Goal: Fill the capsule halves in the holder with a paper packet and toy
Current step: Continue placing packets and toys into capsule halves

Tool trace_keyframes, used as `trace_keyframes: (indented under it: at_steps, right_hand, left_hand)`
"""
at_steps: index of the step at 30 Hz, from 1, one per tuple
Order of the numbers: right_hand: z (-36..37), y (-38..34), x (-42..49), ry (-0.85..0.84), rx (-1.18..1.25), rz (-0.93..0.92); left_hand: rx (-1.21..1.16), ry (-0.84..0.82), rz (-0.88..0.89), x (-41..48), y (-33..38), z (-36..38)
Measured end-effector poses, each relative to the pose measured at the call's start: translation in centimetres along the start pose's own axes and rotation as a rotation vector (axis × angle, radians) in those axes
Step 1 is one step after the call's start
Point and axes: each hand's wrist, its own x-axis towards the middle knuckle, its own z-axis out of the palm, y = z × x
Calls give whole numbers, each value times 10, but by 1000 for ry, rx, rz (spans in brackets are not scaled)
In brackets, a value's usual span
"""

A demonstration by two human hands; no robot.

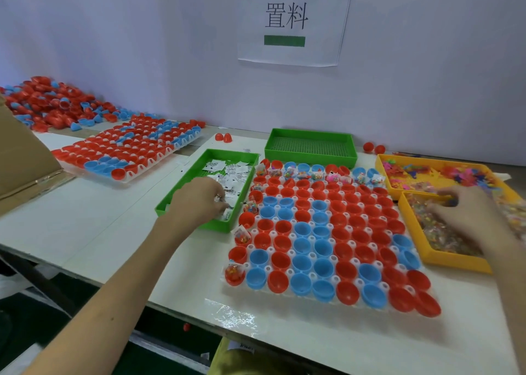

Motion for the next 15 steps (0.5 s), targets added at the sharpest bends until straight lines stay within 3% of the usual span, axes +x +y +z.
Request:
trace_keyframes:
  at_steps: [9,15]
  right_hand:
    - [5,4,2,45,137,-30]
    - [4,9,6,170,243,-76]
  left_hand:
    - [-91,203,-77,1,2,10]
    - [-259,455,-44,4,1,12]
